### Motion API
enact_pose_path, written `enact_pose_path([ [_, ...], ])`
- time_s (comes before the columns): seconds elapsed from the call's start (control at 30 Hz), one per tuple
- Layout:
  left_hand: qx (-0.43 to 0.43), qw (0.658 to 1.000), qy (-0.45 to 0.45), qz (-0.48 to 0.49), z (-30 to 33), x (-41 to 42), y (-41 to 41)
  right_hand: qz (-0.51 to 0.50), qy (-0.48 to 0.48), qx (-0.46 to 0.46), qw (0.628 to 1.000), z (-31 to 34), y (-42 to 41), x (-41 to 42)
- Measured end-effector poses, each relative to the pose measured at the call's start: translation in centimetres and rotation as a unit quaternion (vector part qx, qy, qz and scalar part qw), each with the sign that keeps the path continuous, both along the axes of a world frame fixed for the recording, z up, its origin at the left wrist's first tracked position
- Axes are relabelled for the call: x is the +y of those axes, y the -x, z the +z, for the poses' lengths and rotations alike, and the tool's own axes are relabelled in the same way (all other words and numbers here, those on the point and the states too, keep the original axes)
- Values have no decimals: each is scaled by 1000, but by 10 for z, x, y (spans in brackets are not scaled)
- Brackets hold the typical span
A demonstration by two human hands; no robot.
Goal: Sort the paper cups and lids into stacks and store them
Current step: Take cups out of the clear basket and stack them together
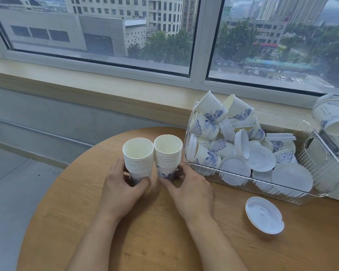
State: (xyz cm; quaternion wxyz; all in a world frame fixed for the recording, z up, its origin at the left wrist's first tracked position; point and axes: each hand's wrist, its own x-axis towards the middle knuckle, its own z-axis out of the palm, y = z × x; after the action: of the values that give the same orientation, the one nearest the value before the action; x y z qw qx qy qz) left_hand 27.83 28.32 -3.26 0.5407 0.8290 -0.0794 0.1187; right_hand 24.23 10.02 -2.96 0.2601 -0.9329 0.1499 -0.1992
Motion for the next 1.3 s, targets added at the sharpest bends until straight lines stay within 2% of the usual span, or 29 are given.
enact_pose_path([
  [0.37, -40, 999, -7, 17, -2, -2, 0, 25, -30, 1, 999, -2, 3, -4],
  [0.53, -124, 990, -18, 61, 12, -2, 4, 69, -61, -5, 996, 9, 26, -15],
  [0.7, -192, 978, -26, 78, 34, 0, 15, 69, -78, -91, 990, 29, 51, -42],
  [0.83, -303, 944, -69, 107, 51, -17, 32, 33, -76, -157, 984, 45, 52, -73],
  [0.93, -385, 916, -91, 58, 60, -51, 52, 26, -55, -126, 990, 51, 42, -97],
  [1.0, -367, 927, -76, -11, 56, -81, 60, 30, -45, -90, 994, 54, 34, -106],
  [1.07, -294, 953, -54, -46, 46, -109, 61, 29, -44, -71, 996, 55, 24, -111],
  [1.17, -209, 977, -27, -27, 29, -134, 53, 31, -38, -60, 997, 55, 12, -116],
  [1.3, -164, 986, -22, -10, 10, -142, 46, 34, -23, -33, 999, 48, 4, -122],
])
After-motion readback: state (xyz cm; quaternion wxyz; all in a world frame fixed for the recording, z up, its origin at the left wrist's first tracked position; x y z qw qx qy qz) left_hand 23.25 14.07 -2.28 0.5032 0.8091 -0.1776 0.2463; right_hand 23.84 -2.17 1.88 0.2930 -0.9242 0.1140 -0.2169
